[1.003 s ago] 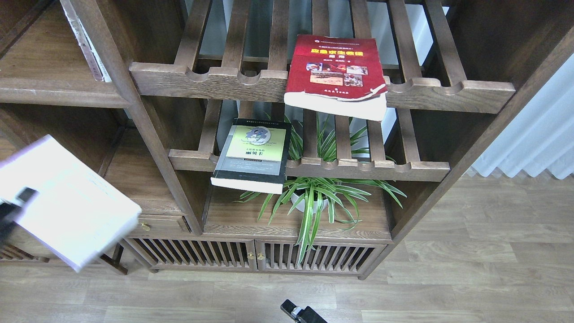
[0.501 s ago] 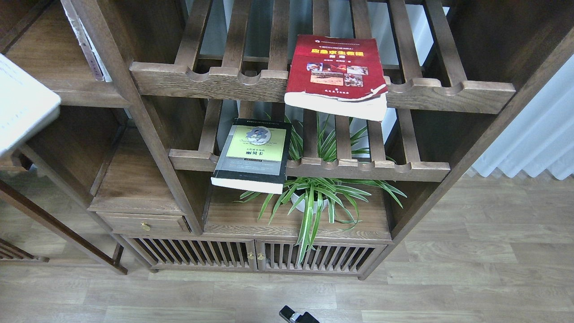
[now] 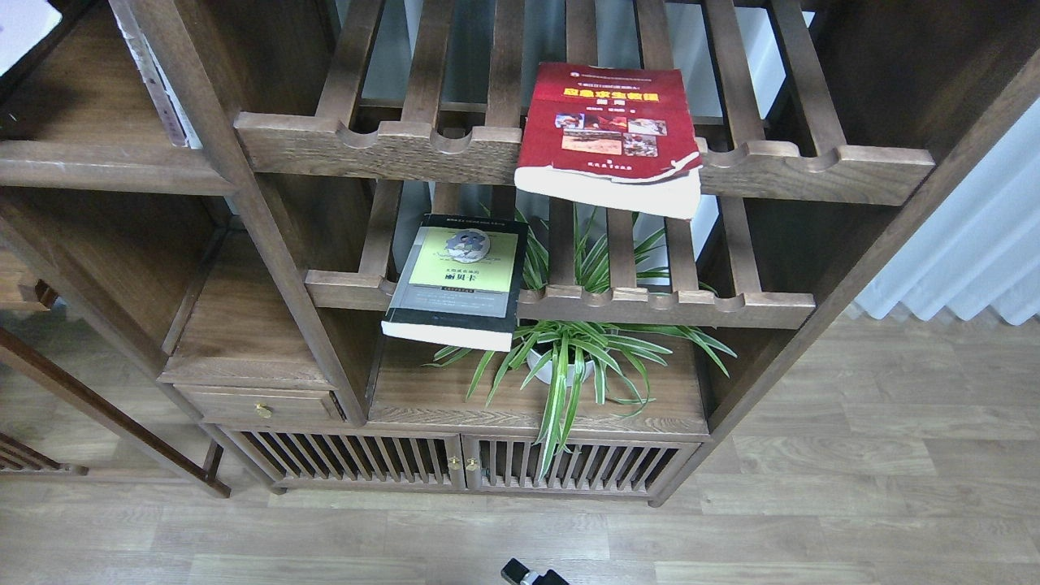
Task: Organize books on shelf
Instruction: 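Carry the white book with the left gripper onto the side bookshelf, then withdraw the left gripper from the side bookshelf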
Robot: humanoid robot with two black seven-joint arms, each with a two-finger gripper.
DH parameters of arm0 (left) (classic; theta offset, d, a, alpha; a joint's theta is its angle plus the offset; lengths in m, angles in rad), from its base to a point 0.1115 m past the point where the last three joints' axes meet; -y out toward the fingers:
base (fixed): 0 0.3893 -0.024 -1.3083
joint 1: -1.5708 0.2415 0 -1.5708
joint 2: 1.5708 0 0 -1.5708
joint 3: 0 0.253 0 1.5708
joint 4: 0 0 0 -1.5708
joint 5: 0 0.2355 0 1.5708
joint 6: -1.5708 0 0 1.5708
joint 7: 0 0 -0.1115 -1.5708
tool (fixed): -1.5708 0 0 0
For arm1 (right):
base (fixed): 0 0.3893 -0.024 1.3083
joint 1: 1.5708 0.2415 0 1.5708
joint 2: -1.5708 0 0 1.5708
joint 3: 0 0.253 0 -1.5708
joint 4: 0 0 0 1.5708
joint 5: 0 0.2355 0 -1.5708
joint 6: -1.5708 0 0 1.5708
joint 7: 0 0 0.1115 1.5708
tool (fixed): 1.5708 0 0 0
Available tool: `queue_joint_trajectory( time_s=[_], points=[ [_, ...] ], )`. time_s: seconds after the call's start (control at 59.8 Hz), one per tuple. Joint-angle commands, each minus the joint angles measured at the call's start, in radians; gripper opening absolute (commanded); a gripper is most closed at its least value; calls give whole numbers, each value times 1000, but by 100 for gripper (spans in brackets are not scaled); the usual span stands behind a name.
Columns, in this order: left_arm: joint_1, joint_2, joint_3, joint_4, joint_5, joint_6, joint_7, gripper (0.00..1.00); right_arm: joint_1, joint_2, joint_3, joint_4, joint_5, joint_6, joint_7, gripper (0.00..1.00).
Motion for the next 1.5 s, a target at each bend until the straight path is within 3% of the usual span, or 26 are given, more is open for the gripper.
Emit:
queue_joint_trajectory(
  time_s=[0.0, 0.418, 0.952, 1.053, 1.153, 1.487],
  points=[
    [-115, -30, 43, 65, 94, 0, -2, 6, 0, 0, 0, 0, 0, 0, 0, 99],
    [-322, -59, 262, 261, 133, 0, -3, 7, -2, 0, -14, 6, 0, 0, 0, 99],
    [-316, -103, 342, 295, 118, 0, -9, 12, -2, 0, -14, 6, 0, 0, 0, 99],
    [-311, -100, 353, 293, 93, 0, -11, 31, -2, 0, -15, 6, 0, 0, 0, 99],
    [-310, -99, 345, 287, 72, 0, -11, 42, -2, 0, -14, 6, 0, 0, 2, 99],
    [-278, -77, 316, 274, -43, 0, -12, 48, 0, 0, -14, 6, 2, 0, 2, 99]
  ],
)
